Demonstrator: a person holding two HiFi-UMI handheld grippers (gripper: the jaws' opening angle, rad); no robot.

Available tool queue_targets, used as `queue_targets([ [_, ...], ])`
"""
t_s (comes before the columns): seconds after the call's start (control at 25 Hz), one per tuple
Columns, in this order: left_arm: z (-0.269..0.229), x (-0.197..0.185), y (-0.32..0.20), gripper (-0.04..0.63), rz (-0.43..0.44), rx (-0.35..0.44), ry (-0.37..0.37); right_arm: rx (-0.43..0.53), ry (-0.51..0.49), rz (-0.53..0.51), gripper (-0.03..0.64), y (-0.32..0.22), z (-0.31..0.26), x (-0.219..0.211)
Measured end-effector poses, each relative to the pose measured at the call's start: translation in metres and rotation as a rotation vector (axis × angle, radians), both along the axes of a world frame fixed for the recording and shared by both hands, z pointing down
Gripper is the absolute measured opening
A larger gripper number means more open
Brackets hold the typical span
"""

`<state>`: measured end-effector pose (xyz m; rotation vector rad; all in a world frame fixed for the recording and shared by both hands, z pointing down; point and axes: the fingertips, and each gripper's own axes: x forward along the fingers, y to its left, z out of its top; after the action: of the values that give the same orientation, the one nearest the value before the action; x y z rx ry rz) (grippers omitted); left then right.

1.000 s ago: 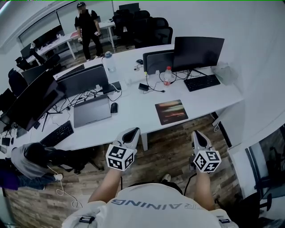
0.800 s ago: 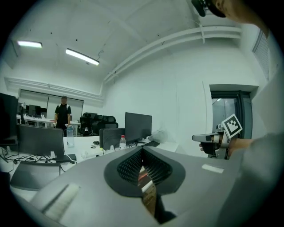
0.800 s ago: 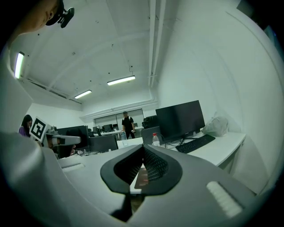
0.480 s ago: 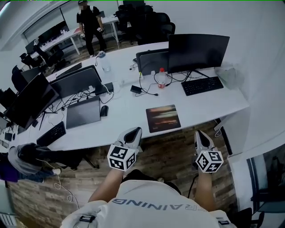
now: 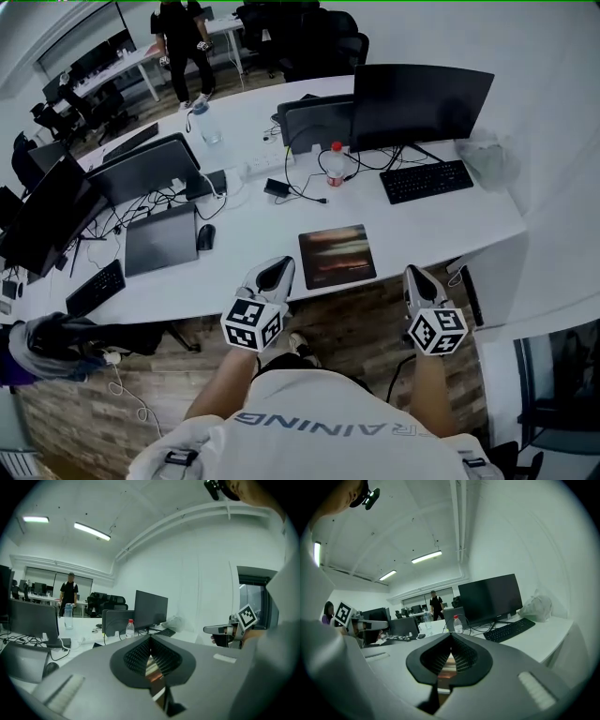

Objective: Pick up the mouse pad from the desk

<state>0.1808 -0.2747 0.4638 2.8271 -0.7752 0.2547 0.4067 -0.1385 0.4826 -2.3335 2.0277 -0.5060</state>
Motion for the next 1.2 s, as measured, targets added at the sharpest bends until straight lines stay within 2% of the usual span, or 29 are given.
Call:
queue_targets([
  [0.24,0.009,-0.007,-0.054,0.0,-0.049,-0.02,0.023,-0.051,0.054,-0.072,0.012,-0.069,-0.002,0.001],
  [0.56,0.029,-0.03,-0.107,0.0,-0.146,-0.058,0.038,-0.087,0.102,-0.241,0.012,-0.158,0.003,-0.035],
  [0.8,0.024,-0.045,-0.105,0.0,-0.229,-0.05,0.025,-0.1,0.094,-0.359,0.012,-0.188,0.013,-0.051],
  [1.04,0.021,-0.039,-0.101,0.0,-0.358,-0.056,0.013,-0.099,0.072,-0.453,0.012,-0.204,0.018,-0.034],
  [1.2,0.02,-0.019,-0.089,0.0,-0.387,-0.061,0.0,-0.154,0.077,-0.474,0.014,-0.2,0.035,-0.01],
])
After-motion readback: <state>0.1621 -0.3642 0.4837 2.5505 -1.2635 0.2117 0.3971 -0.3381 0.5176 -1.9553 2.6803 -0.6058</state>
